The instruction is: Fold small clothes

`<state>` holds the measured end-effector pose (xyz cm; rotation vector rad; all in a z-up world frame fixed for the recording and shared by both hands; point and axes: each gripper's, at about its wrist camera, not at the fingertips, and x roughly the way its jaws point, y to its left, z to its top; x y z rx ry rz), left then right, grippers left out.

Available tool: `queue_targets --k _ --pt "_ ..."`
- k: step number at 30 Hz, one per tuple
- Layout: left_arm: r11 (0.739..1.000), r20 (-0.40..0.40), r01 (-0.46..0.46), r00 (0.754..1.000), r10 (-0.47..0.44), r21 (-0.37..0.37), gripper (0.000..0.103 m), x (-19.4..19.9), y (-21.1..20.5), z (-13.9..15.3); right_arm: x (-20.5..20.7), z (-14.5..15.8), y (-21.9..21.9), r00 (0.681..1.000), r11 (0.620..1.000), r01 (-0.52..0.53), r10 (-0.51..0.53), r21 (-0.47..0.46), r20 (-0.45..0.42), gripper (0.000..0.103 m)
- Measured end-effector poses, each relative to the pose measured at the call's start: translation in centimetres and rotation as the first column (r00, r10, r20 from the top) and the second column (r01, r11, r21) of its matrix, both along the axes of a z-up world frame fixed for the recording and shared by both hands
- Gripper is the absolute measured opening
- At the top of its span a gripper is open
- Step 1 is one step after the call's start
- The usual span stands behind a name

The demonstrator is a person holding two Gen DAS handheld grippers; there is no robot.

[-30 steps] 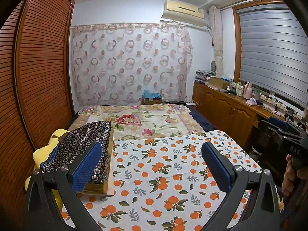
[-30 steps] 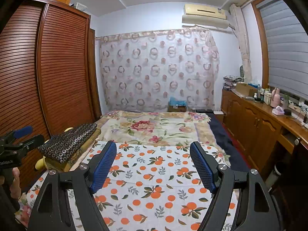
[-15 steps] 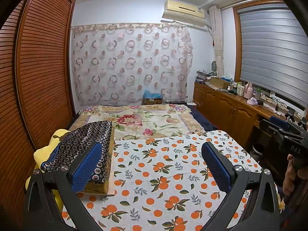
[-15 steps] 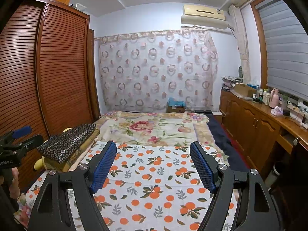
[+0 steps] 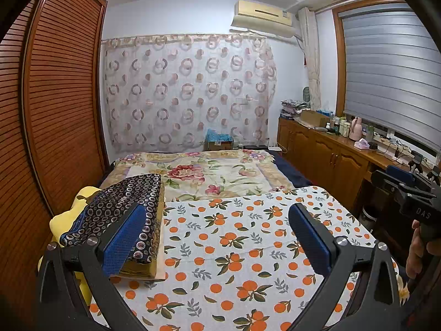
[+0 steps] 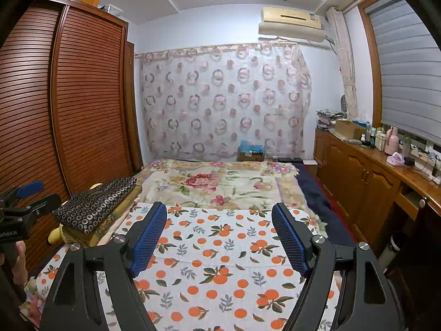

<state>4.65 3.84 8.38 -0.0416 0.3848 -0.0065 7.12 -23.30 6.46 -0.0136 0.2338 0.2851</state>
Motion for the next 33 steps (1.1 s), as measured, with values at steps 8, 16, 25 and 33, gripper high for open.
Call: queue_targets --k 8,16,25,33 --pt "1.000 -0.001 0.001 1.000 -0.001 0.001 0.103 0.00 -0.05 -0.03 0.11 0.07 -0.22 1.000 1.000 -0.002 0.002 -0.001 0.003 0.080" --pt "1.000 0.004 -0.001 1.000 0.001 0.000 0.103 -0.09 0.16 0.02 0.20 0.15 -0.31 1.000 1.000 -0.003 0.003 -0.002 0.008 0.080" --pt "1.000 0.008 0.000 1.000 0.000 -0.003 0.103 -0.27 0.69 0.23 0.22 0.12 -0.14 1.000 1.000 -0.001 0.001 -0.003 0.013 0.080" --pt "1.000 0.008 -0.001 1.000 0.001 -0.002 0.103 -0.29 0.56 0.25 0.38 0.10 -0.11 1.000 1.000 -0.002 0.002 -0.005 0.015 0.080"
